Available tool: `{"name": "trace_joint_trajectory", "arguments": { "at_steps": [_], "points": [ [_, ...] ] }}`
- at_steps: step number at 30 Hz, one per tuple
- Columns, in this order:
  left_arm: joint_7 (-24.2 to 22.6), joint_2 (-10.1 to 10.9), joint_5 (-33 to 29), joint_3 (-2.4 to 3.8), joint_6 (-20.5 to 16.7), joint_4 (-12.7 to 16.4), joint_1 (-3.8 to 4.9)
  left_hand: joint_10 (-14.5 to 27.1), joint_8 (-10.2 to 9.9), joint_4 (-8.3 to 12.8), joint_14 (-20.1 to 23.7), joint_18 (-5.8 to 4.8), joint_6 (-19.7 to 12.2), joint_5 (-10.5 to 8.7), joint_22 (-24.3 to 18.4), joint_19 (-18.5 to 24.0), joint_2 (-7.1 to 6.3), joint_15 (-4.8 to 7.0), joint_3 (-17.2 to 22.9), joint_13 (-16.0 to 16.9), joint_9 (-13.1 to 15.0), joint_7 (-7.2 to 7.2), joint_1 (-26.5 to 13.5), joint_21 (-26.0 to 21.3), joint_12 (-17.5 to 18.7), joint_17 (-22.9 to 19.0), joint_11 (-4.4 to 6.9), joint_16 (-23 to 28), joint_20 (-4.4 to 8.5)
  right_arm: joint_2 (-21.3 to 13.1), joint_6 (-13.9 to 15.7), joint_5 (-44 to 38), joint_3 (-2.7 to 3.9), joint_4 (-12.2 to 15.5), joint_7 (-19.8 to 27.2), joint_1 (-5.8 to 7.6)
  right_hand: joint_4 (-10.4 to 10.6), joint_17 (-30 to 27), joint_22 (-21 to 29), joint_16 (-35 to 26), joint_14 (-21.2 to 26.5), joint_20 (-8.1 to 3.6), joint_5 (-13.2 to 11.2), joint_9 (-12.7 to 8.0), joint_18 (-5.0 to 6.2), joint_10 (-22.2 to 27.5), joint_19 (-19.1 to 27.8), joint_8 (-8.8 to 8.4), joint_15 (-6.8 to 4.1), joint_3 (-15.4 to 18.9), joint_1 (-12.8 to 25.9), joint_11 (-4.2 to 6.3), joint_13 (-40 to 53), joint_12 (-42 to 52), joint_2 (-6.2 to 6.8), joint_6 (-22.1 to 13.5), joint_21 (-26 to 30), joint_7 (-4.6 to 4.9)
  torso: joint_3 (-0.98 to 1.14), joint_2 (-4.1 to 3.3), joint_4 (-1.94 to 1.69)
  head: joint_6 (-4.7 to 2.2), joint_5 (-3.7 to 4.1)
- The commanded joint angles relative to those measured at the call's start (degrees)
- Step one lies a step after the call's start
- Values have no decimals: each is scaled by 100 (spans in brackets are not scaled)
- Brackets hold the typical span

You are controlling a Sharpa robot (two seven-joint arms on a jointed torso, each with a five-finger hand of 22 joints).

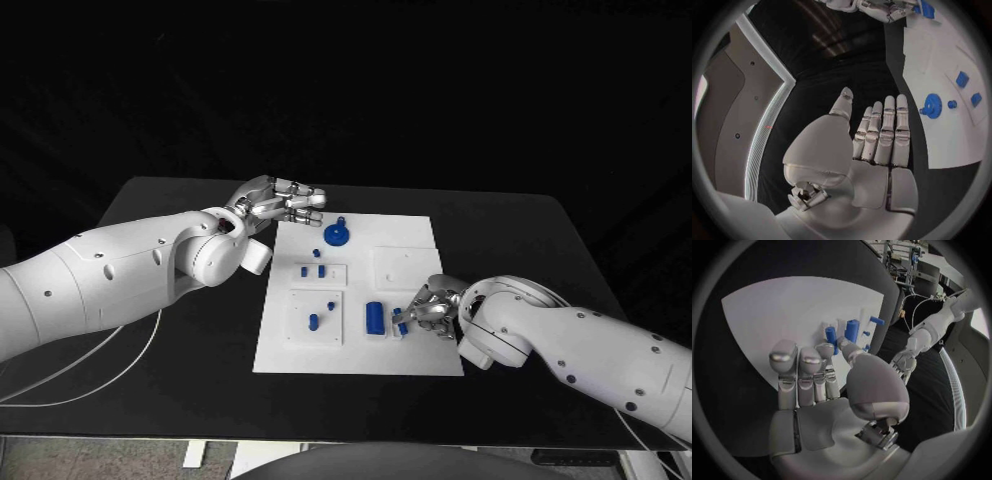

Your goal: Assemble the parts on the task board

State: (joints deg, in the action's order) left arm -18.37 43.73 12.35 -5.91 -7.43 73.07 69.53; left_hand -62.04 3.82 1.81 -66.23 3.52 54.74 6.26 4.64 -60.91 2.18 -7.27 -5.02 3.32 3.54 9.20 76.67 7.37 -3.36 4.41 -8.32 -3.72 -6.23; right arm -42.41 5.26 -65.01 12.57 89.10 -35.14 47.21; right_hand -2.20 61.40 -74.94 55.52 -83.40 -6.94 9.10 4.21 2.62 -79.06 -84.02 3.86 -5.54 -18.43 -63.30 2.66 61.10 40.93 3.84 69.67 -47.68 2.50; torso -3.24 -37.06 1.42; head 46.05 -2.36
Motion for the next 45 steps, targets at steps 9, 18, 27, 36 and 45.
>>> {"name": "trace_joint_trajectory", "arguments": {
  "at_steps": [9, 18, 27, 36, 45],
  "points": [
    [-8, -8, 17, 4, 91, 12, -1, 25, 9, -45, 14, 113, -12, -19, -4, -5, -5, 0, 11, 7, 2, 4, -58, 36, -15, 8, 3, 20, -24, 9, -408, -70, -33, 85, -5, -40, 58, 39, -601, 24, -16, -3, 16, 17, 17, -46, -225, -22, -20, 80, -23, 30, -13, -10, -5, 127, -17, -41, 2, 1, 3, 0, -14],
    [1, -9, 19, 4, 94, 13, -1, 29, 11, -61, 19, 113, 0, -20, -4, -3, -2, -2, 14, 7, 3, 3, -60, 36, -15, 8, 3, 22, -25, 14, -358, -84, -33, 74, 13, -40, 87, 33, -597, 10, -12, -6, -28, 14, 18, -44, -222, -21, -22, 119, 1, 29, -15, -13, -15, 127, -5, -40, 0, -2, -1, 8, -7],
    [11, -7, 27, 4, 89, 17, -1, 29, 11, -61, 19, 113, 0, -20, -4, -3, -2, -2, 14, 7, 3, 3, -60, 36, -15, 8, 3, 22, -25, 11, -303, -75, -33, 51, 37, -40, 667, 25, -592, -22, -7, -16, -633, 11, 21, -51, -222, -18, -24, 277, 231, 12, -39, -51, 298, 133, 18, -14, -2, 0, -1, 16, -14],
    [19, -6, 30, 4, 89, 16, -1, 33, 10, -72, 22, 114, -13, -23, -5, -1, -12, -2, 14, 6, 2, 6, -61, 36, -14, 9, 1, 21, -27, 12, -327, -75, -33, 57, 60, -39, 921, 28, -592, -43, -12, -2, -616, 30, 25, -50, -223, -18, -13, 949, 52, 1, -36, -59, 172, 113, 32, -6, -3, 0, -3, 25, -20],
    [23, 0, 34, 4, 86, 16, -1, 33, 10, -72, 22, 114, -13, -23, -5, -1, -12, -2, 14, 6, 2, 6, -61, 36, -14, 9, 1, 21, -27, -20, -372, -69, -33, 78, 112, -39, 940, 40, -594, -39, -17, 0, -613, 34, 24, -56, -226, -17, -13, 994, -33, 2, -31, -51, 135, 115, 27, -7, 0, -1, 0, 34, -28]
  ]
}}
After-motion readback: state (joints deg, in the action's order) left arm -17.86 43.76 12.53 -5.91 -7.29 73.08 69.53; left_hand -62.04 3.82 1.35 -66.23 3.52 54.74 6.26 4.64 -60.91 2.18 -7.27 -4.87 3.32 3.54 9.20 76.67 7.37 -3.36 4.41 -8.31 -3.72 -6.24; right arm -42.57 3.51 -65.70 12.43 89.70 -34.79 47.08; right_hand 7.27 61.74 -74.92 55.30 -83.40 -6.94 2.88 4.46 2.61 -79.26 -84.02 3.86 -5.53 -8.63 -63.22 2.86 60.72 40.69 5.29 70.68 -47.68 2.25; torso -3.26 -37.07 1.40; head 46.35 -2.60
